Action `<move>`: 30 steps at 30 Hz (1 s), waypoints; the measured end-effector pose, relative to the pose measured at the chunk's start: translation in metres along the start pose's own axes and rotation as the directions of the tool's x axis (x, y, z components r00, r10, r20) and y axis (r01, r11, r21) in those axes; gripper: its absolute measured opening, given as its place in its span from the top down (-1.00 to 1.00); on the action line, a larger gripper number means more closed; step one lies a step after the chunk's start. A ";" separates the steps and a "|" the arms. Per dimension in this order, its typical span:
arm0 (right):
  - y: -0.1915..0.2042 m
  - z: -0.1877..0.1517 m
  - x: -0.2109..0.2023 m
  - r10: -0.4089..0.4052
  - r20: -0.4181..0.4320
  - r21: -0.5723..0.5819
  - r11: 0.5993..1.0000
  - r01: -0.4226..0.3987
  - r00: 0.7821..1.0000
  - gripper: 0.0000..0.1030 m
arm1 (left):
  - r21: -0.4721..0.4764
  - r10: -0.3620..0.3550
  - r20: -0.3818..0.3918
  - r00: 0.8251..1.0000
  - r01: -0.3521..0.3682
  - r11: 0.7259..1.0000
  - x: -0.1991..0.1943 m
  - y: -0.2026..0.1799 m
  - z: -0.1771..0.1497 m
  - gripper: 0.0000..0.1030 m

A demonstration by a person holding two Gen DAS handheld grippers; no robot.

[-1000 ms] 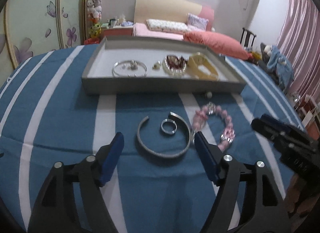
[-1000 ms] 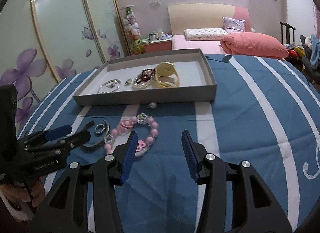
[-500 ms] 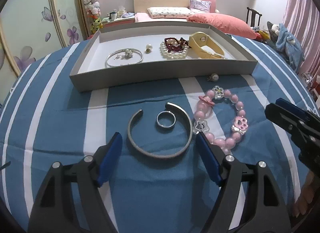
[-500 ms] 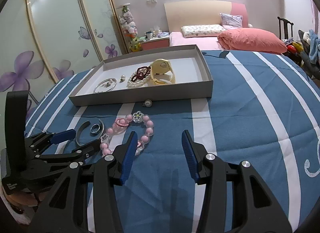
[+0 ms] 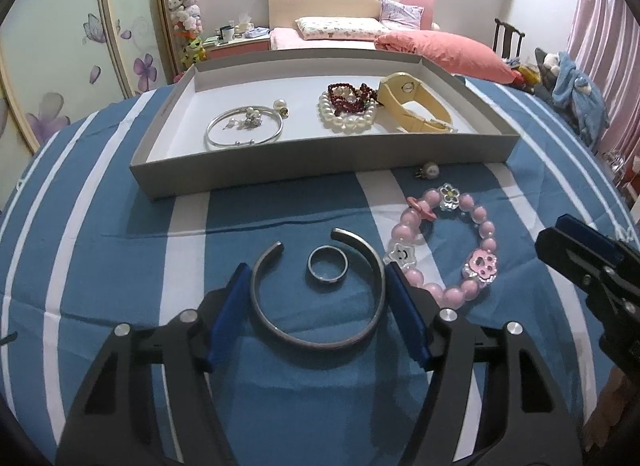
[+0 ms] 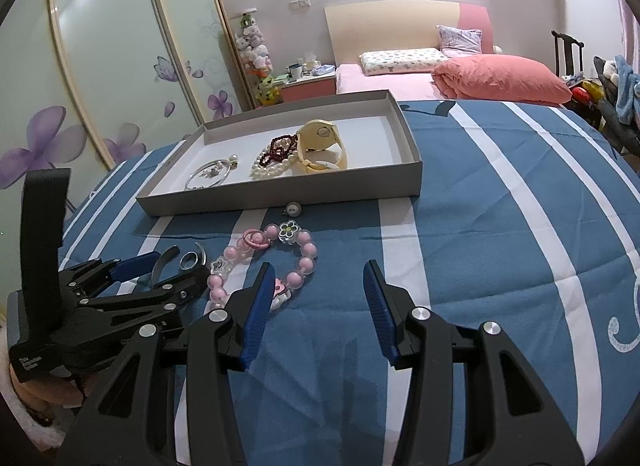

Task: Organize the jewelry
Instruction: 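Grasp the pink bead bracelet with the right tool while the left tool grasps the silver cuff bangle, then lift the pink bracelet toward the tray with the right tool while the left tool lifts the cuff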

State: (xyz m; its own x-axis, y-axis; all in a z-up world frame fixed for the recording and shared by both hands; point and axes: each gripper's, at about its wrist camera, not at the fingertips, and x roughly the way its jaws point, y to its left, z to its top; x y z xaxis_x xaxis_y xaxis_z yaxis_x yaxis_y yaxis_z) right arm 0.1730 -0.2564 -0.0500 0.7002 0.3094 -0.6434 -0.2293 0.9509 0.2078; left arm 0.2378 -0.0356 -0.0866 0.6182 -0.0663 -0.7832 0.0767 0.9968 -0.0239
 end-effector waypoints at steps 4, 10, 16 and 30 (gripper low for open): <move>0.003 0.000 0.002 0.003 -0.006 -0.005 1.000 -0.003 1.000 0.08 | -0.023 -0.016 0.025 1.000 0.017 1.000 -0.008 0.008 -0.004 -0.27; 0.011 0.004 0.015 0.016 -0.046 -0.028 0.999 -0.017 0.999 0.14 | -0.062 -0.008 0.069 0.998 0.012 0.998 -0.023 0.027 -0.005 -0.27; 0.020 0.014 0.038 -0.024 -0.096 -0.037 0.999 0.020 0.995 0.32 | -0.104 0.015 0.081 0.997 -0.006 0.995 -0.030 0.048 -0.004 -0.27; 0.013 0.010 0.034 -0.070 -0.103 -0.052 0.996 0.065 0.992 0.73 | -0.144 0.016 0.097 0.995 -0.002 0.990 -0.043 0.064 -0.013 -0.27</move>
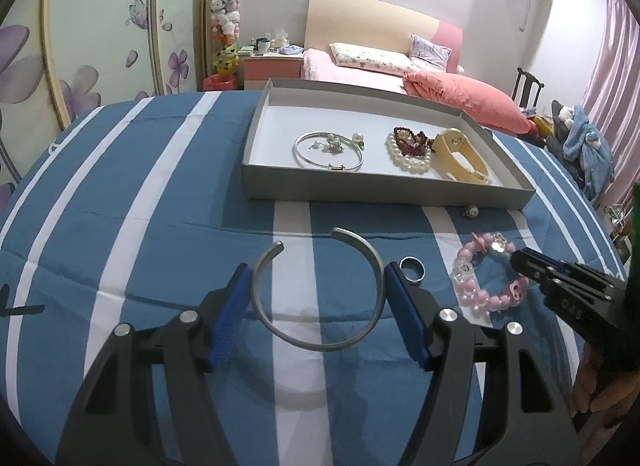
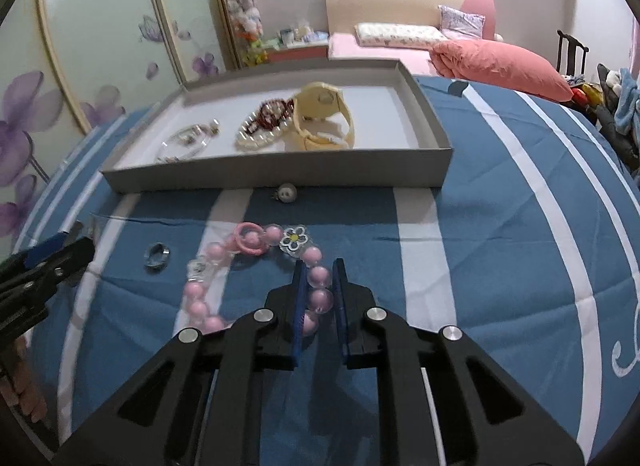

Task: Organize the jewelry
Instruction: 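Lift the pink bracelet toward the tray with the right tool while the left tool lifts the cuff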

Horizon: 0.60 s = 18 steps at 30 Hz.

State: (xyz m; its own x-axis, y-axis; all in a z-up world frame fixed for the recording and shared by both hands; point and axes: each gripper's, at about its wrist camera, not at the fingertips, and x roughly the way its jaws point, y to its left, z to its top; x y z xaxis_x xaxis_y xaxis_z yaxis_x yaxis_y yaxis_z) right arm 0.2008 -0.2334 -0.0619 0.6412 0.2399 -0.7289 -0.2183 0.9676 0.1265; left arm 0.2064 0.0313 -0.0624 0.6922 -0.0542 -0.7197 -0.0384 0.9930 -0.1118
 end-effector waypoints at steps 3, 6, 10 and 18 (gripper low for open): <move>-0.002 0.000 -0.020 0.033 0.065 0.001 0.999 -0.033 0.997 0.73 | -0.006 0.000 0.016 1.000 0.000 1.000 -0.007 0.001 -0.001 -0.27; -0.001 0.001 -0.042 0.061 0.130 -0.006 0.998 -0.060 0.990 0.73 | -0.010 -0.001 0.032 0.999 0.001 1.000 -0.015 0.003 -0.003 -0.27; 0.004 0.005 -0.062 0.093 0.195 -0.013 0.996 -0.093 0.976 0.73 | -0.006 0.001 0.054 0.999 -0.001 1.000 -0.025 0.002 -0.006 -0.27; 0.010 0.007 -0.090 0.113 0.292 -0.017 0.993 -0.113 0.950 0.73 | -0.001 0.000 0.100 0.995 0.000 1.000 -0.039 0.001 -0.007 -0.27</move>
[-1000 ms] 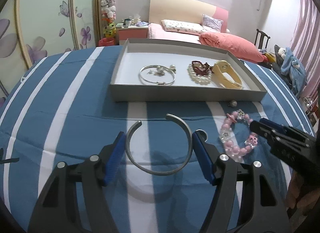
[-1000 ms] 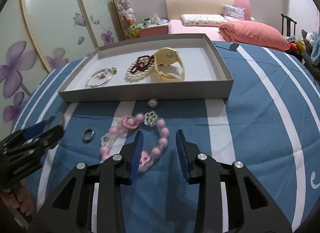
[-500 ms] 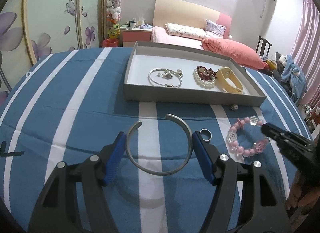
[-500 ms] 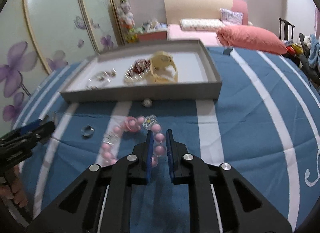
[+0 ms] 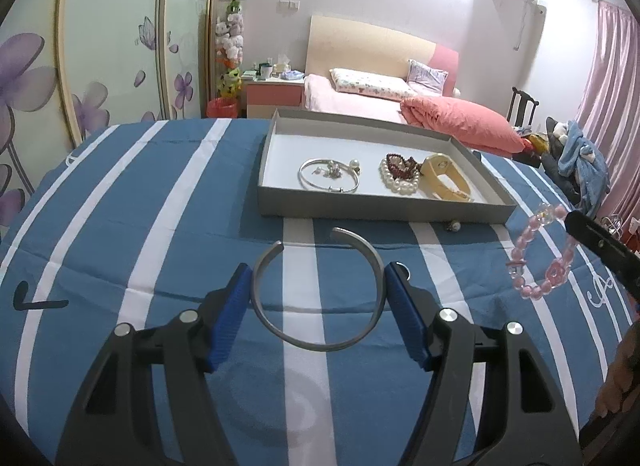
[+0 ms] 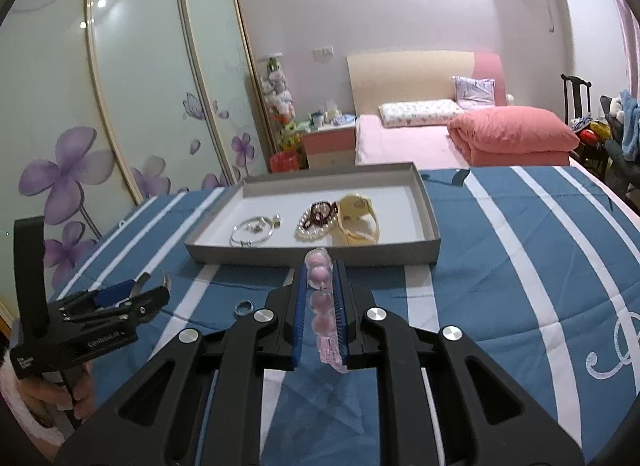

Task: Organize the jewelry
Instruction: 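Lift the pink bracelet toward the tray with the right tool while the left tool lifts the cuff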

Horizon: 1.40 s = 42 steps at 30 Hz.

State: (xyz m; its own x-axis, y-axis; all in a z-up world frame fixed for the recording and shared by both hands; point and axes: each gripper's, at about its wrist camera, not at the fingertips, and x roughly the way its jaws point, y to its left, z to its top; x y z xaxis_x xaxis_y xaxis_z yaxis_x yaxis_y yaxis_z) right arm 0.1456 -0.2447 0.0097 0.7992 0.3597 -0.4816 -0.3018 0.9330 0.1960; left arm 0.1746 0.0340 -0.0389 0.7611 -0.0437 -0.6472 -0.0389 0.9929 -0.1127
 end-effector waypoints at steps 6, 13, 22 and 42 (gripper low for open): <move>0.003 0.005 -0.011 0.021 0.061 0.017 1.000 -0.022 0.998 0.73 | -0.005 -0.009 0.065 0.998 0.009 1.000 -0.016 -0.001 0.003 -0.27; 0.007 0.011 -0.028 0.024 0.141 0.011 1.000 -0.026 0.990 0.73 | 0.013 -0.014 0.160 0.987 0.013 1.000 -0.041 -0.007 0.007 -0.28; 0.008 0.014 -0.036 0.033 0.182 0.011 0.999 -0.035 0.983 0.73 | 0.024 -0.026 0.218 0.976 0.021 0.999 -0.059 -0.014 0.011 -0.27; 0.002 0.023 -0.053 -0.001 0.298 0.011 1.000 -0.003 0.955 0.73 | 0.023 -0.035 0.310 0.950 0.030 0.999 -0.076 -0.023 0.026 -0.28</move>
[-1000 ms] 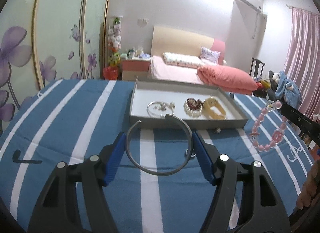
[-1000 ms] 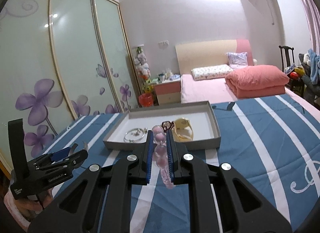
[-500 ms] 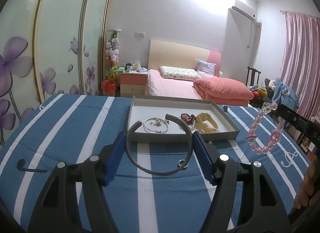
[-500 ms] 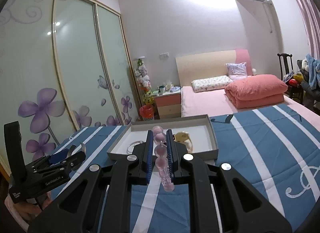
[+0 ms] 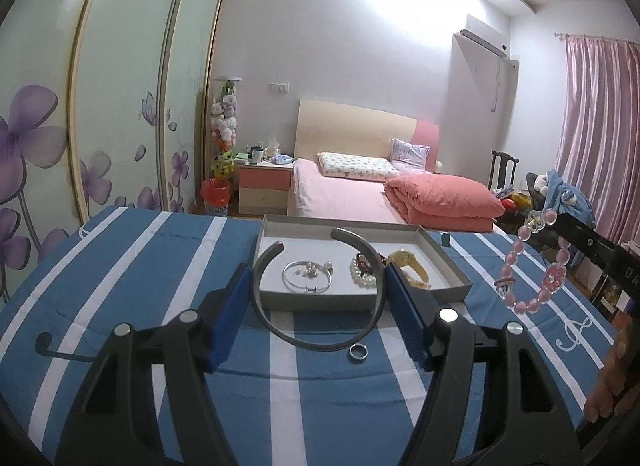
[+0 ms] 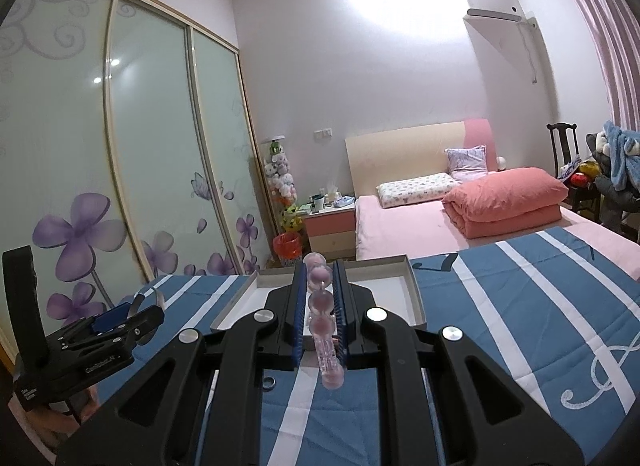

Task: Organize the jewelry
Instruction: 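Lift the pink bracelet toward the tray with the right tool while the left tool lifts the cuff, then lower the pink bracelet into the tray with the right tool while the left tool lowers the cuff there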

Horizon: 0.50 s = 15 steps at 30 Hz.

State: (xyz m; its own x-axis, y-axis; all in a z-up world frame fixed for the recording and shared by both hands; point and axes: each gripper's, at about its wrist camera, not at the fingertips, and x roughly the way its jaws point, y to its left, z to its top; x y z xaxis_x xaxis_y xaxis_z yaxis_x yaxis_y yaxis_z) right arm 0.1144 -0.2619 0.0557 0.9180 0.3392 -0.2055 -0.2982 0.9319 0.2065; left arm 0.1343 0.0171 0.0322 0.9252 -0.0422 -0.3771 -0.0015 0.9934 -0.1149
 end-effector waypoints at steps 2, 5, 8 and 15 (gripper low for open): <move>0.000 0.001 0.002 -0.003 0.006 -0.002 1.000 0.003 1.000 0.73 | 0.004 0.002 0.011 1.000 -0.002 1.000 0.002 -0.002 0.003 -0.28; -0.001 0.005 0.007 -0.003 0.012 -0.005 1.000 0.003 1.000 0.73 | 0.012 0.006 0.022 1.000 -0.006 1.000 0.007 -0.005 0.007 -0.28; 0.000 0.008 0.013 0.000 0.016 -0.010 1.000 0.000 1.000 0.73 | 0.019 0.013 0.027 1.000 -0.013 1.000 0.015 -0.007 0.011 -0.28; 0.004 0.015 0.030 0.004 0.018 -0.026 1.000 -0.004 1.000 0.73 | 0.034 0.016 0.025 1.000 -0.017 0.999 0.040 -0.011 0.020 -0.28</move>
State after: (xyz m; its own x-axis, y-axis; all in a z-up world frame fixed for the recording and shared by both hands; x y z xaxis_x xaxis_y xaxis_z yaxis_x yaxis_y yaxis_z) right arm 0.1452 -0.2498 0.0647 0.9213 0.3408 -0.1875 -0.3081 0.9336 0.1827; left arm 0.1786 0.0062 0.0368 0.9342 -0.0233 -0.3559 -0.0043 0.9970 -0.0767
